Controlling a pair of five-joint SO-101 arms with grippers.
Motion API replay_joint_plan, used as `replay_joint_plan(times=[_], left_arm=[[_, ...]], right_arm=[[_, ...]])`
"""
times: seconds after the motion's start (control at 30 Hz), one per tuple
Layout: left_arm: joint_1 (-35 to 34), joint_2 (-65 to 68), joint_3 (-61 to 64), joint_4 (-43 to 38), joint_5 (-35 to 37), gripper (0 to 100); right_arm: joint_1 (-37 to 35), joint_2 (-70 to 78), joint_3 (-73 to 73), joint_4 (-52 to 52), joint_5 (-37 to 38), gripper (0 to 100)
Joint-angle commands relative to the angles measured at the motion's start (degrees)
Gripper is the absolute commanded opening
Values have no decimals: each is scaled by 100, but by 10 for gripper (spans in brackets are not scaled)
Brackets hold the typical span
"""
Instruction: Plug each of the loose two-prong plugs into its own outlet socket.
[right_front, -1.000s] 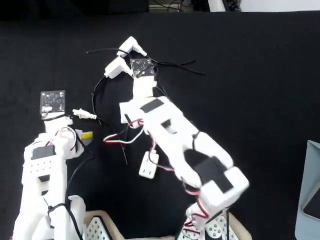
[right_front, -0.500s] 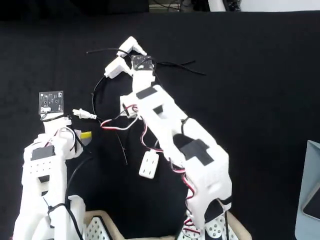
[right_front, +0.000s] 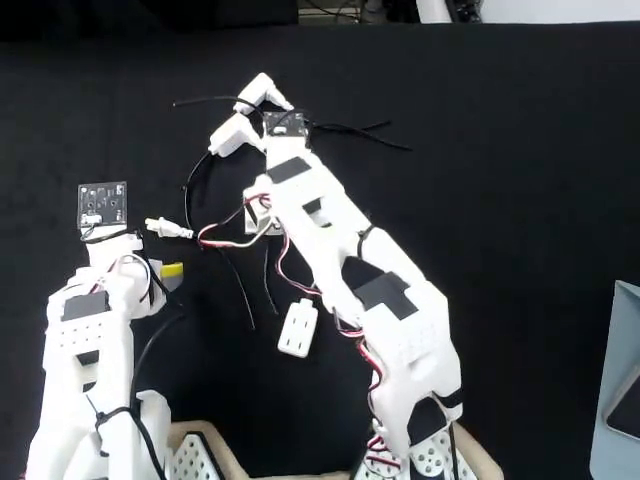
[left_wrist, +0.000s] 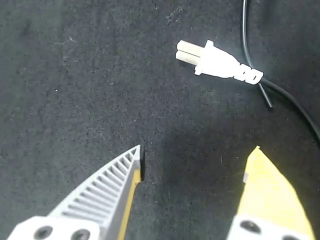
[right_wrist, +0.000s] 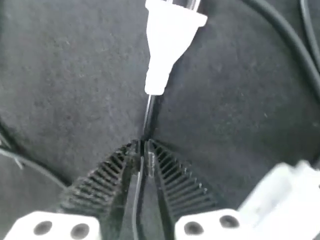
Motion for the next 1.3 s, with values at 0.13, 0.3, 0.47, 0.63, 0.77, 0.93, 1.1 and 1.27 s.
replay_joint_plan(times=[0.13, 0.3, 0.47, 0.63, 0.77, 0.93, 1.1, 1.27], left_arm=[[-48, -114, -31, -105, 18, 322], [-48, -114, -31, -114, 18, 322], [-48, -114, -31, -114, 26, 322], [-48, -114, -31, -105, 26, 322], [-48, -114, -31, -105, 26, 322], [-48, -114, -22, -105, 18, 322], [-48, -114, -22, -105, 18, 322], [-48, -114, -22, -105, 18, 322]], right_arm=[[62, -1323, -418, 1125, 484, 12], [53, -2484, 57, 1363, 536, 12], [26, -2765, 945, 563, 484, 21], [-79, -2141, 1305, -79, 484, 153], [-404, -1420, 1042, -105, 360, 156], [-501, -497, 259, -62, 158, 156], [-484, 233, -163, -53, 158, 156], [-475, 347, -154, 105, 193, 27]])
